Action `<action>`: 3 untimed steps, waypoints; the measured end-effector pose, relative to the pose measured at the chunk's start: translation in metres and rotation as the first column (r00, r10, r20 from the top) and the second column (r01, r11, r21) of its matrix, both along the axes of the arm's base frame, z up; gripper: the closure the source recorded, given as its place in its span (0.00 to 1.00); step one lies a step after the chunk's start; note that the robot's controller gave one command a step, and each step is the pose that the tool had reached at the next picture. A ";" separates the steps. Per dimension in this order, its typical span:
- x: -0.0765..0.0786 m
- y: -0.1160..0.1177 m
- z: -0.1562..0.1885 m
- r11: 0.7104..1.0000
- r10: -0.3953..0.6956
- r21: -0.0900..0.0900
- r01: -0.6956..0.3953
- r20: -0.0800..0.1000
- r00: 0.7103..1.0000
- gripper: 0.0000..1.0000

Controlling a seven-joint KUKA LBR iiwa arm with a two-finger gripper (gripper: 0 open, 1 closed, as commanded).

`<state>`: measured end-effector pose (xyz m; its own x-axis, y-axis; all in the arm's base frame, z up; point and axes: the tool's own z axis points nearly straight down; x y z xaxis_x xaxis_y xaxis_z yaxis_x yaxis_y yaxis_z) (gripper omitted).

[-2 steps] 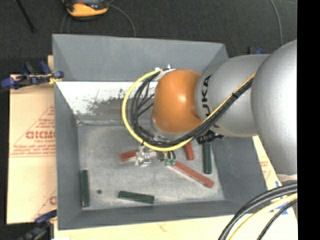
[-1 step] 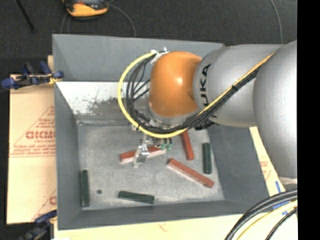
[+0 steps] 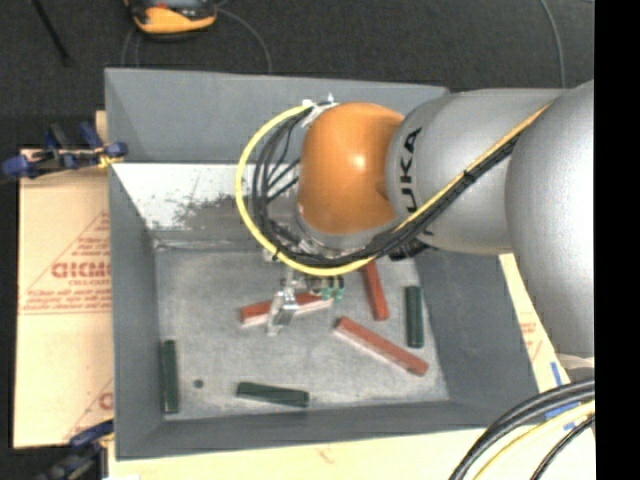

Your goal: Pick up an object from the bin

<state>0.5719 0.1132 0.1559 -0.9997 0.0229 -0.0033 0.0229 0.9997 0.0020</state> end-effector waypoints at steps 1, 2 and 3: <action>0.031 -0.022 -0.076 1.000 0.019 0.003 -0.019 -0.001 1.000 1.00; 0.031 -0.022 -0.076 1.000 0.018 0.003 -0.018 -0.001 1.000 1.00; 0.037 -0.027 -0.051 1.000 0.022 0.000 -0.022 -0.002 1.000 1.00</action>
Offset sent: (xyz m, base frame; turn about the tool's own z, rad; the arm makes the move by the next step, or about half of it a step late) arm 0.0000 0.0000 0.0000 0.0000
